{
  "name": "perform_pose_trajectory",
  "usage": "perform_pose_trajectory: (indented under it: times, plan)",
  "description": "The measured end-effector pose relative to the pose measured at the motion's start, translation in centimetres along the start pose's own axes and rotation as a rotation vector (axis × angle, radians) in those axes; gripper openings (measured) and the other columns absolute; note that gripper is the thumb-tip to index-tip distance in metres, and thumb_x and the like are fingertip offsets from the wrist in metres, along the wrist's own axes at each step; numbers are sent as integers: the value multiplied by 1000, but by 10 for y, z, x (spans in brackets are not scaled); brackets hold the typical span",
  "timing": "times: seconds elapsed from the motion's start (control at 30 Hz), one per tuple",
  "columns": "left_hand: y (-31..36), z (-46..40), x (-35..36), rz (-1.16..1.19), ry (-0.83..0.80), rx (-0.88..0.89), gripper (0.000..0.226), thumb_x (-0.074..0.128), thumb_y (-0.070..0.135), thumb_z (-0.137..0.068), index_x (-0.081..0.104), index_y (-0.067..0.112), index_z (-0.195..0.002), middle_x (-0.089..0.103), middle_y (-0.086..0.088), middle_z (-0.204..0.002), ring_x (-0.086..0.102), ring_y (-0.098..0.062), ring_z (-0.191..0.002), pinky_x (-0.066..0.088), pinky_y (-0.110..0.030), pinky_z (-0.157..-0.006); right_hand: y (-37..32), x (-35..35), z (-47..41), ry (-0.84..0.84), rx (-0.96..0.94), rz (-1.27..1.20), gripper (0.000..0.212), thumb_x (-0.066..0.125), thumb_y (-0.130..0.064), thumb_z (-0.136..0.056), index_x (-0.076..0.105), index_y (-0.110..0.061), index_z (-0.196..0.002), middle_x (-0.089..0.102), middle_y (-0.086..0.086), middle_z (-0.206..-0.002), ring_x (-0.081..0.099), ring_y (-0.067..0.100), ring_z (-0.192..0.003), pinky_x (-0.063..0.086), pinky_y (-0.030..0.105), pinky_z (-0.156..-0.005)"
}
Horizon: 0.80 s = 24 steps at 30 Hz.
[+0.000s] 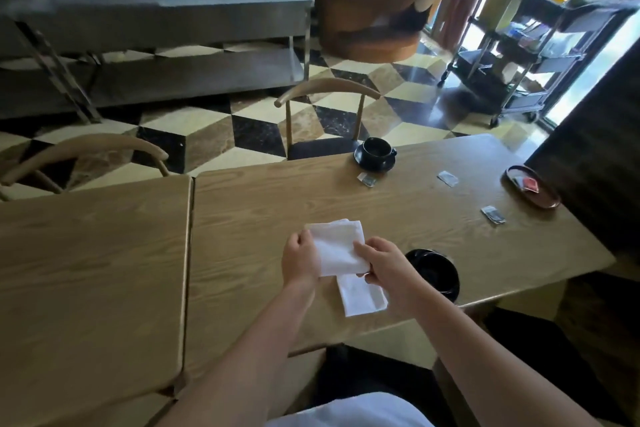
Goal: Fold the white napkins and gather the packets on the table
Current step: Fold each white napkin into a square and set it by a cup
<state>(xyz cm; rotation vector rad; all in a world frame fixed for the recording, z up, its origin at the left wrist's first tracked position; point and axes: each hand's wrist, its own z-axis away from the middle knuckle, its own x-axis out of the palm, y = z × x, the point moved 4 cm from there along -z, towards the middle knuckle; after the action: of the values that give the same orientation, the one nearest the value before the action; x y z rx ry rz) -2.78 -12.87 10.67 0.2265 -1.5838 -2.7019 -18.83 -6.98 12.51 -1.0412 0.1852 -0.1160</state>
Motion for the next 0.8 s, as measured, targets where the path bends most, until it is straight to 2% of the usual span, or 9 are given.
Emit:
perform_pose_trajectory:
  times: [0.1, 0.2, 0.27, 0.37, 0.43, 0.53, 0.67, 0.8]
  plan:
    - [9, 7, 29, 105, -209, -70, 23, 50, 34, -92, 56, 12, -89, 54, -4, -62, 48, -16, -41, 34, -22, -40, -3, -37, -6, 87, 16, -118, 20, 57, -27, -100, 60, -8, -96, 55, 4, -75, 54, 13, -56, 42, 26, -52]
    - [19, 11, 67, 121, -407, -133, 13, 54, 23, -91, 56, 11, -90, 52, -6, -57, 44, -14, -40, 30, -22, -40, -6, -80, -17, 154, 24, -227, 17, 56, -23, -100, 59, -8, -93, 54, 5, -76, 54, 13, -57, 45, 25, -48]
    - [23, 11, 94, 141, -490, -187, 11, 54, 18, -92, 57, 8, -92, 53, -8, -60, 46, -15, -44, 33, -22, -42, -7, -107, -27, 164, 36, -264, 18, 57, -24, -99, 61, -6, -100, 58, 6, -80, 58, 15, -65, 50, 27, -54]
    - [26, 3, 140, 131, -489, -243, 6, 56, 14, -89, 59, 11, -93, 59, -2, -58, 52, -12, -47, 41, -21, -43, -9, -152, -50, 167, 32, -283, 20, 59, -23, -99, 63, -4, -103, 58, 5, -76, 57, 12, -60, 50, 26, -52]
    - [30, -4, 172, 133, -498, -264, 5, 57, 11, -86, 59, 12, -91, 57, 2, -55, 50, -8, -42, 41, -20, -43, -12, -181, -69, 178, 41, -264, 19, 58, -21, -100, 63, -3, -100, 56, 5, -73, 54, 12, -55, 48, 25, -49]
    - [35, -25, 232, 201, -493, -329, 6, 59, 6, -83, 59, 11, -85, 55, -1, -62, 48, -10, -45, 40, -21, -44, -14, -235, -115, 177, 74, -243, 15, 58, -20, -100, 61, -5, -98, 56, 5, -74, 54, 11, -55, 48, 24, -49]
    - [40, -54, 312, 341, -415, -470, 10, 63, 2, -85, 60, 5, -94, 61, -10, -74, 58, -18, -61, 49, -23, -46, -17, -303, -182, 152, 99, -191, 13, 58, -21, -98, 62, -8, -100, 59, 4, -81, 57, 11, -62, 51, 24, -52]
    - [39, -78, 379, 418, -296, -597, 3, 65, 2, -87, 63, 4, -87, 63, -8, -66, 60, -17, -59, 50, -20, -43, -16, -354, -239, 106, 164, -152, 14, 61, -23, -94, 63, -11, -102, 66, 1, -86, 62, 12, -67, 52, 25, -57]
